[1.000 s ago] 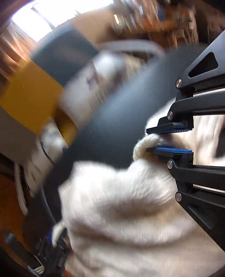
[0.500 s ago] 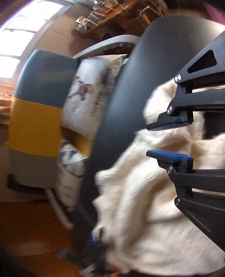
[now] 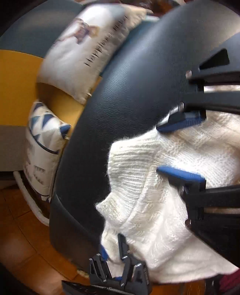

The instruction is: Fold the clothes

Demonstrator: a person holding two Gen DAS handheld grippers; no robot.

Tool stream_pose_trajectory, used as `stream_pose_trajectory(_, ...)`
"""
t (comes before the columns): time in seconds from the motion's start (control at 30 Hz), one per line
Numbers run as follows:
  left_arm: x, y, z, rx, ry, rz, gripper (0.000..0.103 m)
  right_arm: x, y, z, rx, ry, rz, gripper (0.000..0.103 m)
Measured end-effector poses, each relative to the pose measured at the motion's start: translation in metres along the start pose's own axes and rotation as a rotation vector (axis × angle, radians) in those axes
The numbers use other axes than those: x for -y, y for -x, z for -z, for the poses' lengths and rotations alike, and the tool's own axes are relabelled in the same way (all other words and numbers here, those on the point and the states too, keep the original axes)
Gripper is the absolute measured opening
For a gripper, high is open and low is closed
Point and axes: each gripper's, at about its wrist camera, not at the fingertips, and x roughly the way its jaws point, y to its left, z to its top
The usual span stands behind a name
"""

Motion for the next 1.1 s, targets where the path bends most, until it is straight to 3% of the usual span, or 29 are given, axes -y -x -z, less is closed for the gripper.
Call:
stream_pose_trajectory(0.17, -0.014, 0.003, -0.021, 0.084, 0.068, -0.079, 0.012, 0.002, 0.037, 0.004, 0.152, -0.031, 0.229, 0.002)
stream_pose_trajectory(0.23, -0.018, -0.007, -0.033, 0.078, 0.079, -0.1, 0.012, 0.013, 0.037, 0.004, 0.156, -0.08, 0.297, 0.001)
stream_pose_trajectory(0.3, -0.018, -0.021, -0.042, 0.06, 0.074, -0.139, 0.012, 0.021, 0.022, 0.006, 0.103, -0.108, 0.329, 0.001)
stream_pose_trajectory(0.4, -0.021, -0.035, -0.053, 0.033, 0.095, -0.158, 0.013, 0.03, 0.004, 0.016, 0.056, -0.168, 0.279, 0.004)
stream_pose_trajectory(0.47, -0.028, -0.032, -0.057, 0.013, 0.131, -0.14, 0.015, 0.035, 0.02, 0.025, 0.105, -0.233, 0.237, 0.008)
stream_pose_trajectory(0.6, -0.046, 0.01, -0.047, 0.06, 0.222, -0.098, 0.018, 0.034, 0.068, 0.06, 0.214, -0.304, 0.131, 0.019)
stream_pose_trajectory(0.7, -0.064, 0.057, -0.021, 0.104, 0.348, -0.03, 0.018, 0.019, 0.101, 0.1, 0.233, -0.28, 0.067, 0.019)
stream_pose_trajectory(0.8, -0.078, 0.103, 0.032, 0.111, 0.478, 0.088, 0.02, -0.003, 0.119, 0.143, 0.208, -0.262, 0.022, 0.022)
stream_pose_trajectory(0.97, -0.055, 0.137, 0.139, 0.038, 0.596, 0.244, 0.023, -0.043, 0.125, 0.219, 0.103, -0.254, -0.006, 0.022)
stream_pose_trajectory(1.1, -0.03, 0.158, 0.22, -0.022, 0.675, 0.358, 0.023, -0.054, 0.118, 0.268, 0.051, -0.327, 0.04, 0.022)
